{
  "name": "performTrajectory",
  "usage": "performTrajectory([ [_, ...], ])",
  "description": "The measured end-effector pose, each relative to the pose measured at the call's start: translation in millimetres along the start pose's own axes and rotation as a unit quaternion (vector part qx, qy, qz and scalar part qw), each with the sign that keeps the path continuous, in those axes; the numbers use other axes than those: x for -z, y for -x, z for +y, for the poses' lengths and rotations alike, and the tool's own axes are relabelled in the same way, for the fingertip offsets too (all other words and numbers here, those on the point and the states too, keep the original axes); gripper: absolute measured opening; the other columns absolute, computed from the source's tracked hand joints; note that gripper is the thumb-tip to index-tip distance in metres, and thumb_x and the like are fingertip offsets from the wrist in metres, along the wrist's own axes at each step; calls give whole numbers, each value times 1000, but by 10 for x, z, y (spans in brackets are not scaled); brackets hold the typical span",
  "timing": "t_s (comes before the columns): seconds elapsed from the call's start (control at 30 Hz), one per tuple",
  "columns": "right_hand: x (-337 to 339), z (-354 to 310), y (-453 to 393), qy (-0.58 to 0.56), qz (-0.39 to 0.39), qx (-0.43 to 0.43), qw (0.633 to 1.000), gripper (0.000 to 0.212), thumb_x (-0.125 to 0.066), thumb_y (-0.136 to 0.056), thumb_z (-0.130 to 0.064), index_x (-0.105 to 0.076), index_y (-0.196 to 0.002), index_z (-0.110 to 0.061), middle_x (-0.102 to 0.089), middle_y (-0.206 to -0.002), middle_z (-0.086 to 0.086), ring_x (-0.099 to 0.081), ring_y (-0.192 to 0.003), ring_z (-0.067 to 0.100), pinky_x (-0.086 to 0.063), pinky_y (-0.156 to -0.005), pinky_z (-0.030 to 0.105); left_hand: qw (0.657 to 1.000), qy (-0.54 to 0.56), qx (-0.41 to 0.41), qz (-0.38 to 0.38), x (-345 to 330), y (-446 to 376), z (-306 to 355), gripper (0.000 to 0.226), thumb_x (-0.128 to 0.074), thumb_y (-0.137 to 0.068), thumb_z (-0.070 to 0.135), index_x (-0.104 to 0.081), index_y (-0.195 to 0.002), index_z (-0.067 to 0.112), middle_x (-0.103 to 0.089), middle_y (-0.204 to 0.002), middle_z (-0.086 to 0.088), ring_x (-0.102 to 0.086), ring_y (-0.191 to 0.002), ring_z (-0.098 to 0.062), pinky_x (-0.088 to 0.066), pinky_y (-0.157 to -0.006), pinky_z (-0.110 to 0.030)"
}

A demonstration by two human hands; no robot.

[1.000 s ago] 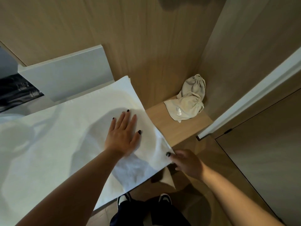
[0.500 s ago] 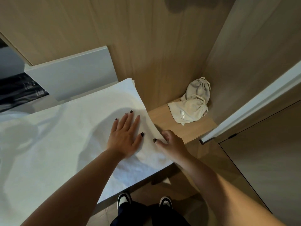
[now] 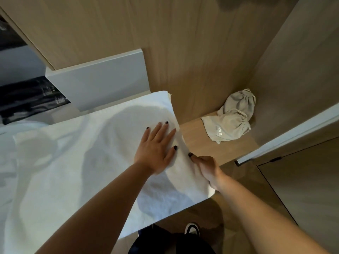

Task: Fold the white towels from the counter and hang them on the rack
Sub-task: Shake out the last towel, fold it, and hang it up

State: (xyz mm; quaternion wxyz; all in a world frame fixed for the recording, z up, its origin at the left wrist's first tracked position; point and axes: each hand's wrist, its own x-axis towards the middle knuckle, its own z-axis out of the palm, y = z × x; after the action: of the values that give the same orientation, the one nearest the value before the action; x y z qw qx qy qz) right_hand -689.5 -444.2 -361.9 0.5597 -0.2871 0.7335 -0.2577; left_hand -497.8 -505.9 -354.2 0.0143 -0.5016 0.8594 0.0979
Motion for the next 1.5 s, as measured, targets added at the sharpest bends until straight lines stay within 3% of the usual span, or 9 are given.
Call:
performTrajectory([
  [0.1, -51, -40, -52, 137, 55, 46, 988, 33, -61, -95, -28, -64, -64, -17, -65, -66, 2, -64, -73, 25, -50, -66, 25, 999, 32, 21, 17, 8, 25, 0, 63, -16, -102, 52, -7, -158, 24, 0, -166, -2, 7, -152, -18, 2, -124, -41],
  [0.23, -337, -202, 44, 226, 237, 288, 900, 31, -53, -91, -4, -61, -119, -13, -62, -115, 7, -60, -107, 28, -50, -94, 45, 991, 84, 87, 63, -43, 321, -84, 63, -11, -101, 47, -7, -158, 19, -7, -165, -2, -3, -152, -22, -7, -124, -46],
  [0.33, -887, -335, 227, 266, 156, 445, 841, 45, -37, -94, -16, -54, -135, -9, -56, -136, 9, -51, -128, 26, -42, -107, 46, 985, 83, 131, 68, -83, 711, -290, 64, -12, -102, 45, -10, -157, 14, -6, -164, -4, 0, -152, -21, -7, -124, -44],
  [0.57, -1169, -235, 260, 570, 35, 384, 725, 79, 17, -89, -63, 9, -155, -21, 14, -163, -2, 18, -149, 17, 6, -122, 43, 976, 62, 201, 49, -8, 1571, -1069, 68, -10, -100, 50, 9, -156, 18, 18, -163, 0, 25, -148, -13, 14, -120, -37],
  [0.73, -1784, -384, 490, 566, 45, 377, 732, 67, -8, -97, -41, -4, -157, -13, 10, -164, 5, 13, -150, 22, 2, -122, 48, 978, 62, 195, 45, -69, 2068, -1312, 70, -11, -100, 50, 1, -157, 11, 8, -164, -5, 13, -151, -19, 5, -122, -40],
  [0.87, -2545, -340, 722, 583, -59, 460, 667, 63, -15, -98, -45, -21, -156, -20, -8, -164, 6, -3, -152, 25, -11, -119, 57, 975, 60, 201, 72, -125, 2373, -1521, 67, -18, -103, 47, -16, -156, 6, -11, -164, -10, -6, -152, -22, -7, -121, -41],
  [1.03, -2586, -274, 710, 614, -29, 452, 647, 66, -4, -98, -52, -8, -157, -24, 1, -165, 3, 5, -151, 24, -1, -119, 54, 953, 135, 214, 165, -88, 2720, -1680, 57, -38, -99, 34, -39, -149, 6, -33, -157, -9, -25, -148, -23, -20, -120, -37],
  [1.27, -3103, -308, 1246, 532, -142, 494, 673, 59, -21, -99, -25, -14, -157, -15, 2, -165, 4, 7, -151, 22, -3, -123, 43, 764, 354, 421, 338, 146, 3325, -1461, 33, -53, -96, 8, -59, -127, 13, -56, -124, 6, -58, -114, -17, -45, -94, -25],
  [1.5, -3505, -190, 1477, 589, -188, 455, 641, 58, -23, -106, -31, 2, -157, -22, 18, -163, 1, 23, -148, 21, 9, -121, 46, 639, 466, 537, 293, 128, 3891, -1254, 23, -53, -96, 12, -64, -103, 31, -68, -100, 14, -61, -96, -1, -42, -78, -21],
])
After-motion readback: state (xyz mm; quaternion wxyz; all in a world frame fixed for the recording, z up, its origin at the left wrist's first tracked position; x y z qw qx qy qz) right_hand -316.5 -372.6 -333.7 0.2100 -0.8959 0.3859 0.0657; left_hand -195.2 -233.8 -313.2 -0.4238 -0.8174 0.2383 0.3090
